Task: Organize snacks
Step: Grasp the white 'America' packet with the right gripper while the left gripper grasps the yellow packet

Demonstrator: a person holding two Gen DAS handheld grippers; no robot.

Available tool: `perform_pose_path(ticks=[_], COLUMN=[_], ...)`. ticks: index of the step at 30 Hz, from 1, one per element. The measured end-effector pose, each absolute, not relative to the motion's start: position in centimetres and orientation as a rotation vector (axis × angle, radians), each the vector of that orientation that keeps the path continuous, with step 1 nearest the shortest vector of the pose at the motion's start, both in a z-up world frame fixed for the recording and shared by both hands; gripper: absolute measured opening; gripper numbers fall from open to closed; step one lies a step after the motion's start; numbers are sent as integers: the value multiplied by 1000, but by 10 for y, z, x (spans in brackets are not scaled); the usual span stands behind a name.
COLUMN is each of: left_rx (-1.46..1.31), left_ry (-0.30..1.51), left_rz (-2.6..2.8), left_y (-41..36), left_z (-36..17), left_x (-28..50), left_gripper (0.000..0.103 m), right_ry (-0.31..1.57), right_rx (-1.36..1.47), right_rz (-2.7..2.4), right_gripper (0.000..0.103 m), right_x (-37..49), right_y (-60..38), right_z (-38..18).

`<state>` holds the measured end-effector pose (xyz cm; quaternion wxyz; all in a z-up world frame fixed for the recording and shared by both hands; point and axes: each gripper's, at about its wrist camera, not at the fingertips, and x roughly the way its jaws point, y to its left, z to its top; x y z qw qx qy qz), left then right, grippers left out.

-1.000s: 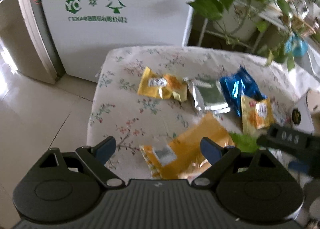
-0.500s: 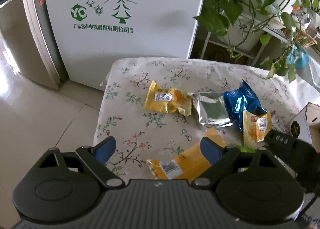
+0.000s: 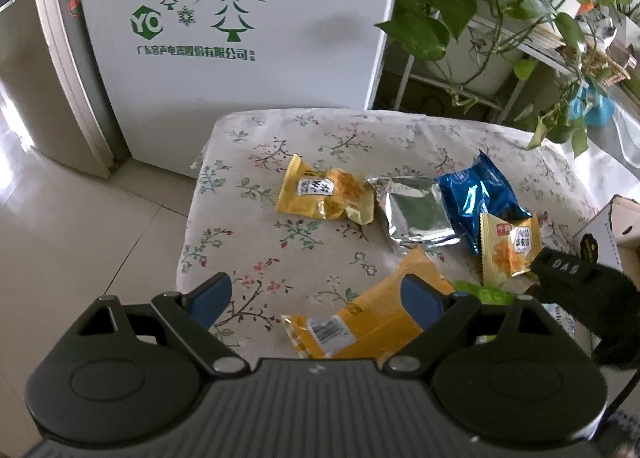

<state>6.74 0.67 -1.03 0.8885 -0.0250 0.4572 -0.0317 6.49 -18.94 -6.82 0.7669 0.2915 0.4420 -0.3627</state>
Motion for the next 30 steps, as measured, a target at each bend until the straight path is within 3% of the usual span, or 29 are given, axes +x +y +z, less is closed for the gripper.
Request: perform_pose_path(ticks=[6,10,17,30], left_rx=[-5,25,109,215], left_ry=[950,955,952,906], left_rz=[-81,-113,-163,-381], left_y=[-3,-7,-16,-15], left_z=[-14,-17,-28,-23], left_x=[69,70,71,67], left_gripper=[91,91,92,91], right_ry=[959,935,930,1031], right_rx=[677,622,597,594], right_rz=[-774,-729,-564,-288], right_gripper=[95,72,60,58], right_x=[65,64,56,30], right_y=[-199,-200,-213,-233], right_z=[-71,-69,-68,-38])
